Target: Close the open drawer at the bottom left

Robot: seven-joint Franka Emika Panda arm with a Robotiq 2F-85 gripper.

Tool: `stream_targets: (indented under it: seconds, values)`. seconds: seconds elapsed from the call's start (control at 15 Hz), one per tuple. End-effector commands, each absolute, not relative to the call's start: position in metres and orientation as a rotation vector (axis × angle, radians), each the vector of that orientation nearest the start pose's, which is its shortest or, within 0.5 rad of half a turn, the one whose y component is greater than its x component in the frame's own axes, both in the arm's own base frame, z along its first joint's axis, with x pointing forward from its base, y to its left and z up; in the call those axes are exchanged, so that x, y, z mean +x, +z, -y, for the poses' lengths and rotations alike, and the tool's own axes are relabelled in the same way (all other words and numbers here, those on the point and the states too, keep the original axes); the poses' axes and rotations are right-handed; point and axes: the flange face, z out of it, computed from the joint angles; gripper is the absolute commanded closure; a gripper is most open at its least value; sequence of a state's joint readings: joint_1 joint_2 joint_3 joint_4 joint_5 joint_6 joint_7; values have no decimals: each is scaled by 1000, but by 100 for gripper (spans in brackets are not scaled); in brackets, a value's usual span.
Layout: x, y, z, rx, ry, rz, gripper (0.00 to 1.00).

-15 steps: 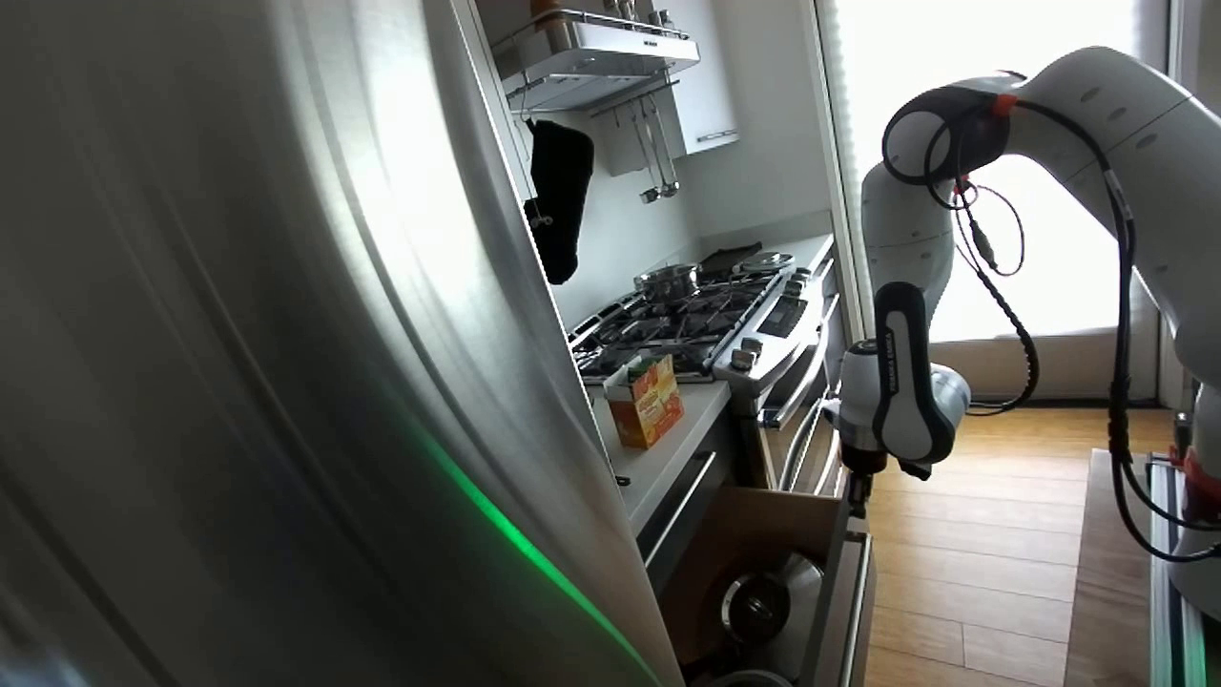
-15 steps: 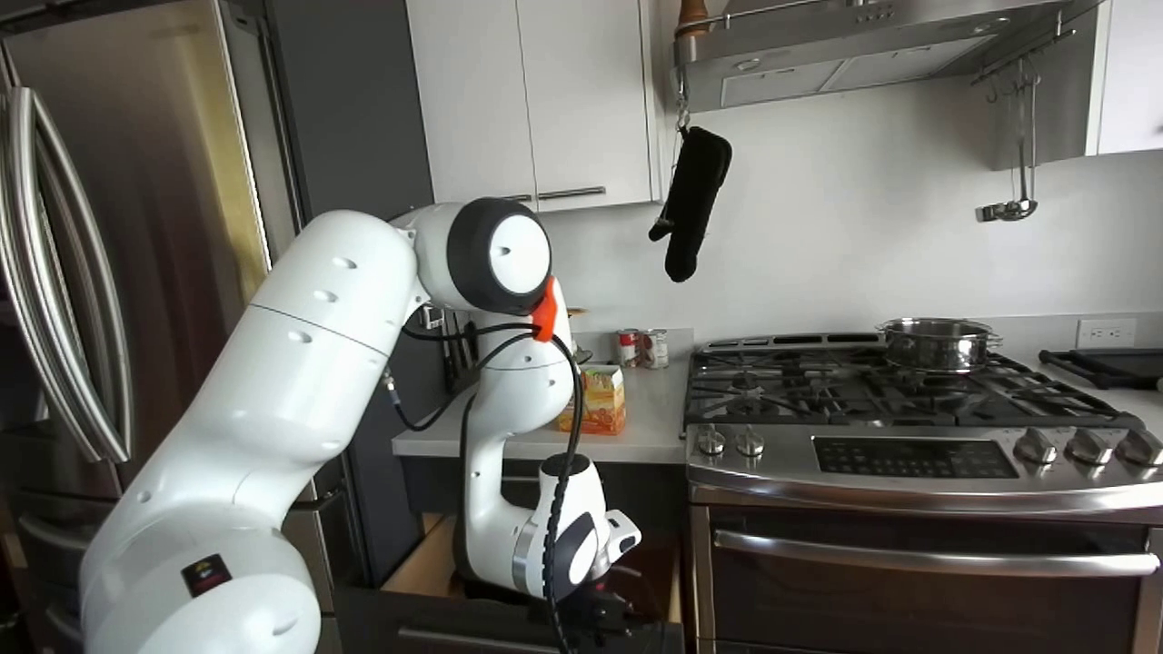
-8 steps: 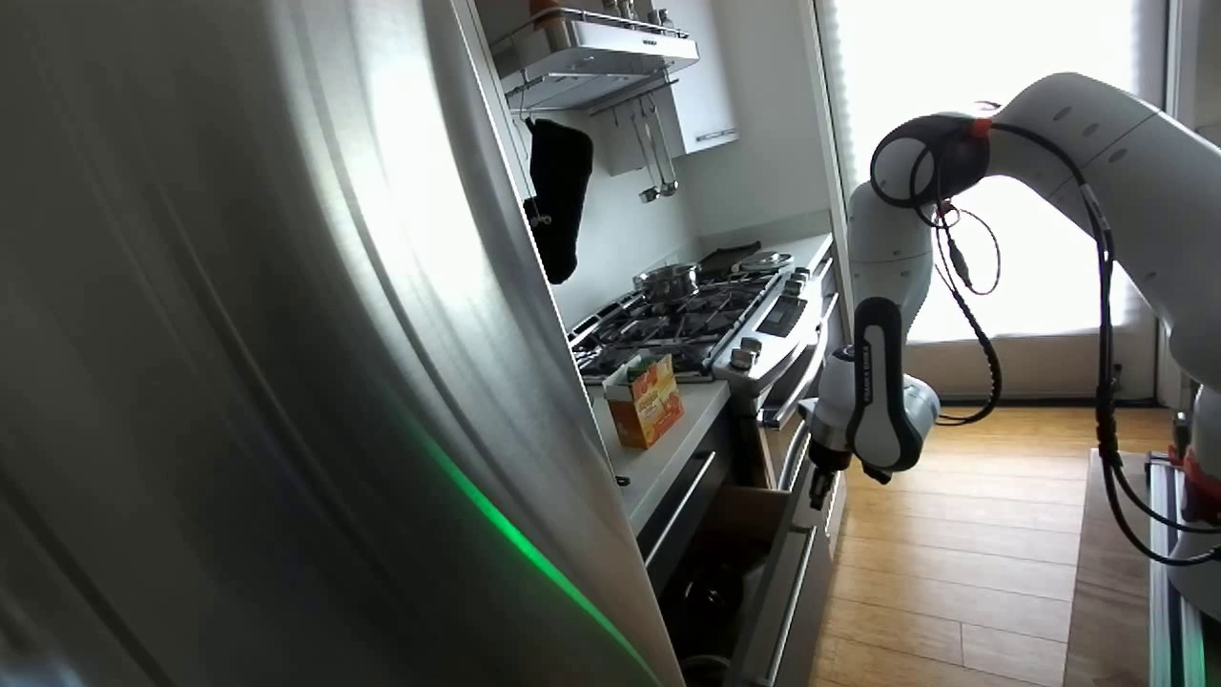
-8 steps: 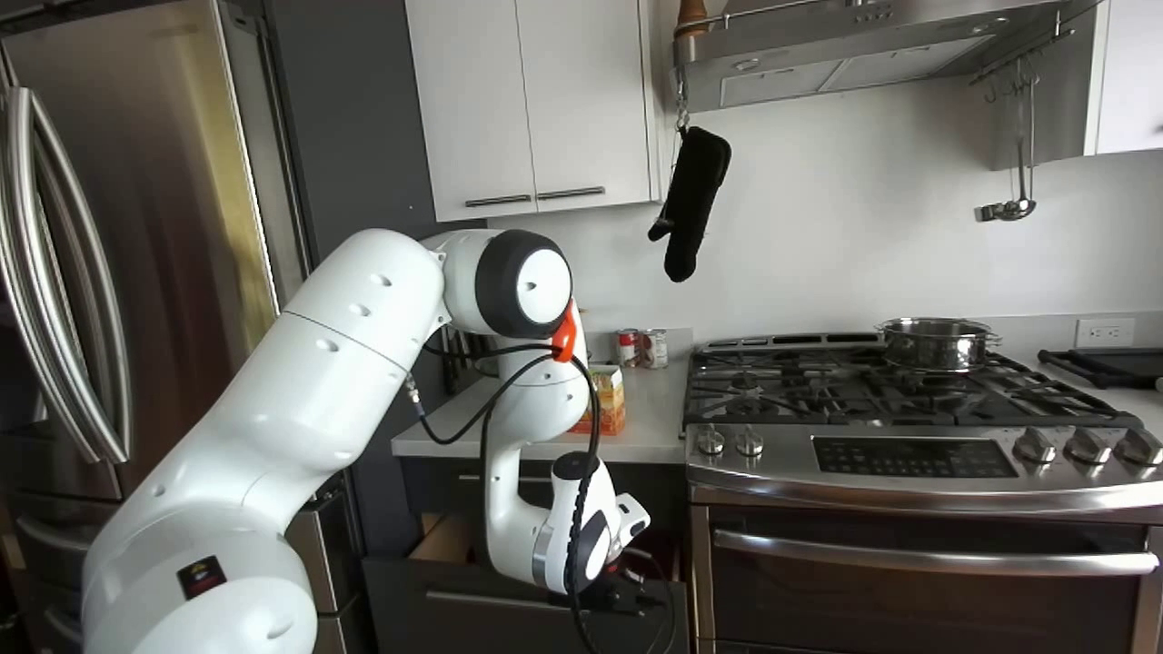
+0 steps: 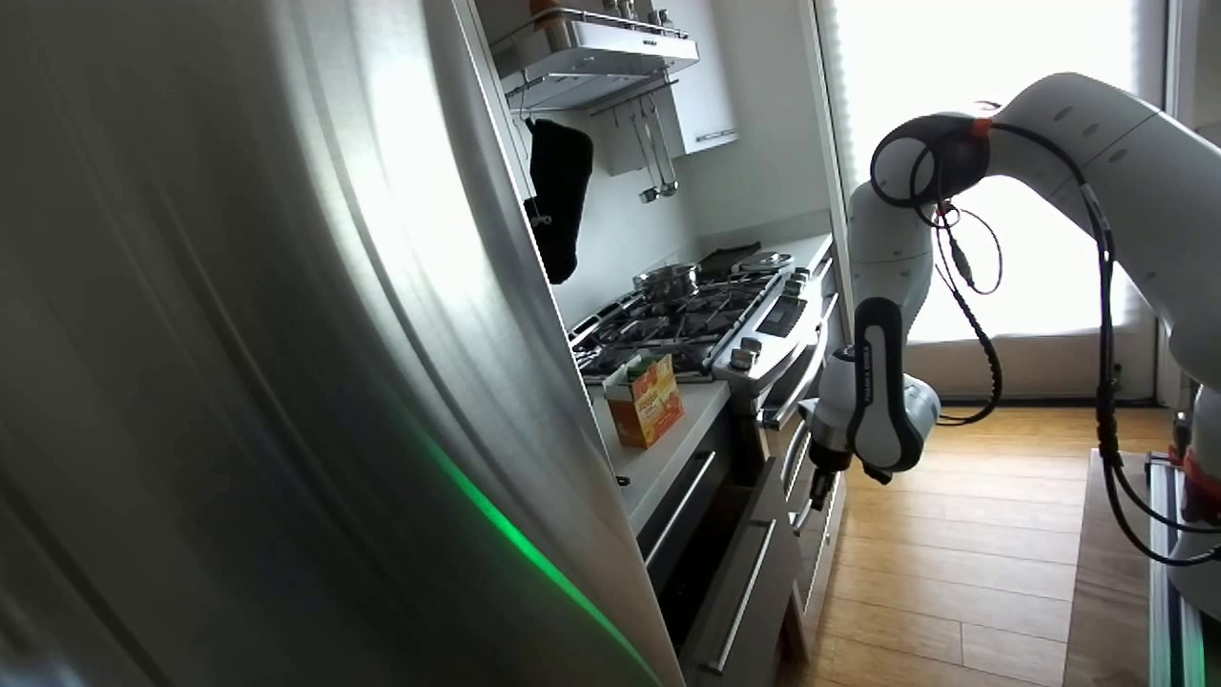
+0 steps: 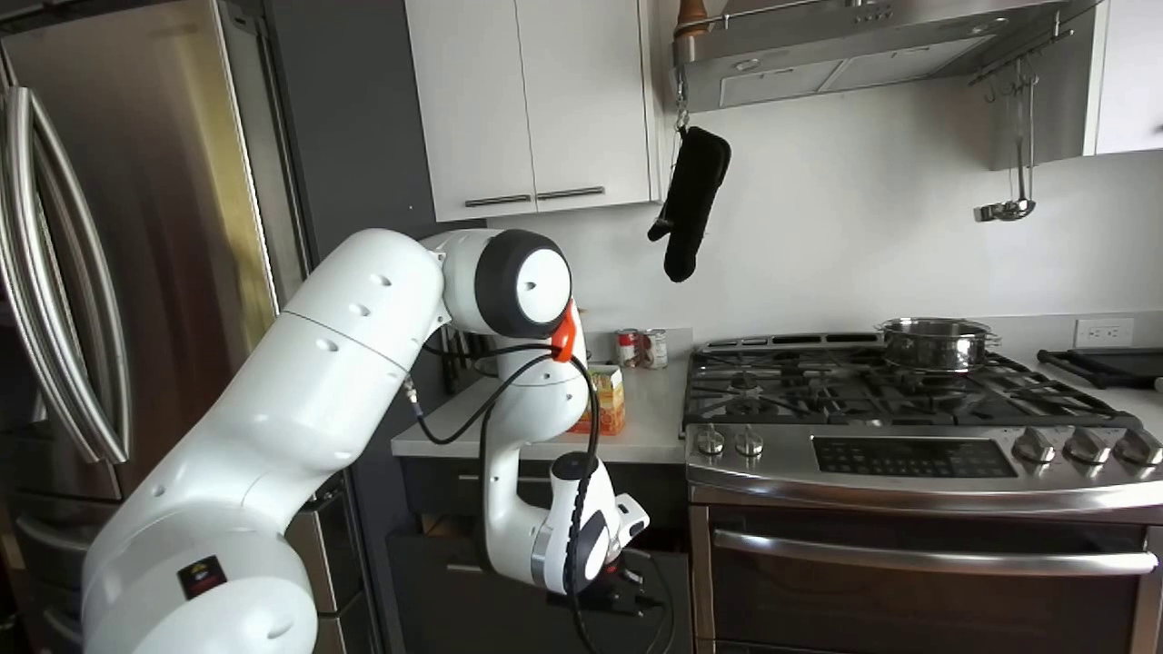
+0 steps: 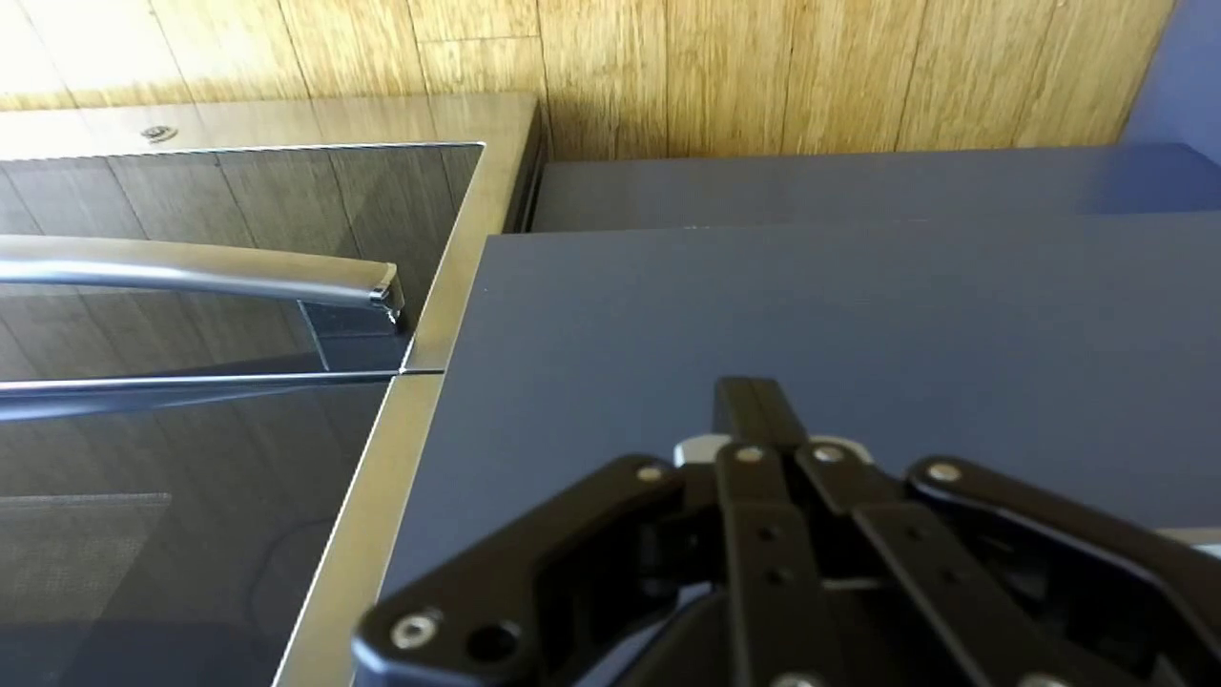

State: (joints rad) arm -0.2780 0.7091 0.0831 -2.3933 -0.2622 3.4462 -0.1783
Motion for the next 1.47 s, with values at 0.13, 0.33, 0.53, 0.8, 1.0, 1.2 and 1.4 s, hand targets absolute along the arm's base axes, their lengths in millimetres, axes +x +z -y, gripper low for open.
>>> stream_targets:
  seconds: [0.13,0.33,0.53,0.8,1.0,1.2,1.4]
  values:
    - [507,68,51,-3019,-700,328,100]
    - [523,67,44,-2985,-775,339,100]
    - [538,60,40,-2961,-847,354,100]
    - [552,48,34,-2926,-926,379,100]
    - [557,41,30,-2907,-944,397,100]
    - [568,37,30,-2886,-1009,395,100]
    - [576,33,33,-2882,-1042,389,100]
